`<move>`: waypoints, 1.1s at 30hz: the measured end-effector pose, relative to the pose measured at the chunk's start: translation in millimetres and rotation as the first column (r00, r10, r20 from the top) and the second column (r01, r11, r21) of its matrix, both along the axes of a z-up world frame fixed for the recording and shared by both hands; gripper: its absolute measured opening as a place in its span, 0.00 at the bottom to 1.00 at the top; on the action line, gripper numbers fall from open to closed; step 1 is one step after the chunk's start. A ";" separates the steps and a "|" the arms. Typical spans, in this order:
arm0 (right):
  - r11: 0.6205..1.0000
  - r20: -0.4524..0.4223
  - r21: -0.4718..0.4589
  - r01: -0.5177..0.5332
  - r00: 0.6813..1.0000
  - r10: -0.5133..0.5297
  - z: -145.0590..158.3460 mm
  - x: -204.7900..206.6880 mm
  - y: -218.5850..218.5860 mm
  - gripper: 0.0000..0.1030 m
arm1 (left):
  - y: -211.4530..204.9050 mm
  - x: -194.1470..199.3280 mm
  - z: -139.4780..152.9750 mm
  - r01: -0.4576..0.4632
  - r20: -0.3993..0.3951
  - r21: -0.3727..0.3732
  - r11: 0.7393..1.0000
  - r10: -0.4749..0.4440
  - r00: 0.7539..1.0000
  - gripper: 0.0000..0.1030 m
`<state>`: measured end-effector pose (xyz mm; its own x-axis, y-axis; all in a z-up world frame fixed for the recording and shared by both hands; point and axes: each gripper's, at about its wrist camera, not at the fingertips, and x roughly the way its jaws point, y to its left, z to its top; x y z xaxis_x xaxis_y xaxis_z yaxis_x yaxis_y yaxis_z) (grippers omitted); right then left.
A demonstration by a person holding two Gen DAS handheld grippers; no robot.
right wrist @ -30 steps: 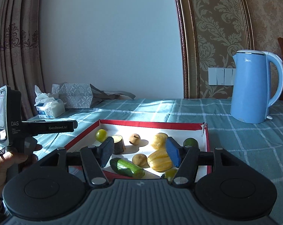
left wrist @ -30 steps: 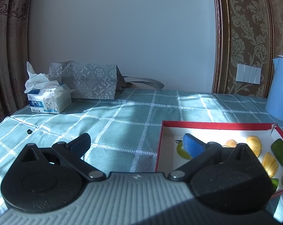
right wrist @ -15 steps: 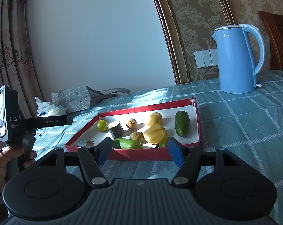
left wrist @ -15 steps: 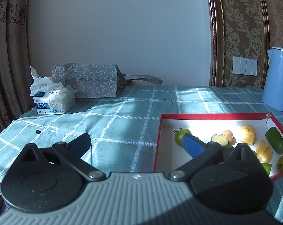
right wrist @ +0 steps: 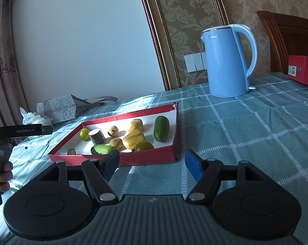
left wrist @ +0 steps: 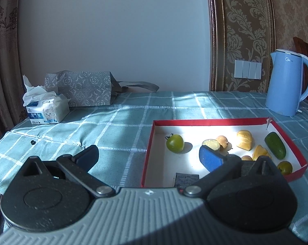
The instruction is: Organize fruits
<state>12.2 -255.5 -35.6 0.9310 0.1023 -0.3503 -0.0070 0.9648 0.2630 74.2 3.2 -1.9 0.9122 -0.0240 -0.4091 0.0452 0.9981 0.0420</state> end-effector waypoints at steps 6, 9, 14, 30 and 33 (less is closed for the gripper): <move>1.000 0.001 -0.011 0.001 1.000 -0.001 -1.1 -2.4 -2.0 0.68 | 1.1 -0.2 0.2 -0.028 -0.014 -0.025 0.999 0.028 1.000 1.00; 1.000 -0.002 -0.004 0.004 1.000 -0.004 -2.7 -2.6 -3.7 0.68 | 1.6 -2.1 0.3 -0.023 -0.008 -0.018 1.000 0.023 1.000 1.00; 1.000 -0.007 -0.004 -0.001 1.000 0.001 -4.4 -3.9 -3.3 0.68 | -3.2 -2.8 -0.7 -0.022 -0.005 0.019 1.000 0.022 1.000 1.00; 1.000 -0.018 -0.001 -0.002 1.000 0.002 -7.8 -5.8 -3.6 0.69 | -0.2 -3.7 -1.4 -0.031 -0.010 0.014 0.999 0.031 0.999 1.00; 1.000 -0.020 -0.005 -0.004 1.000 0.004 -7.6 -5.7 -2.8 0.69 | -0.3 -4.3 -1.6 -0.032 -0.012 0.017 0.999 0.032 0.999 1.00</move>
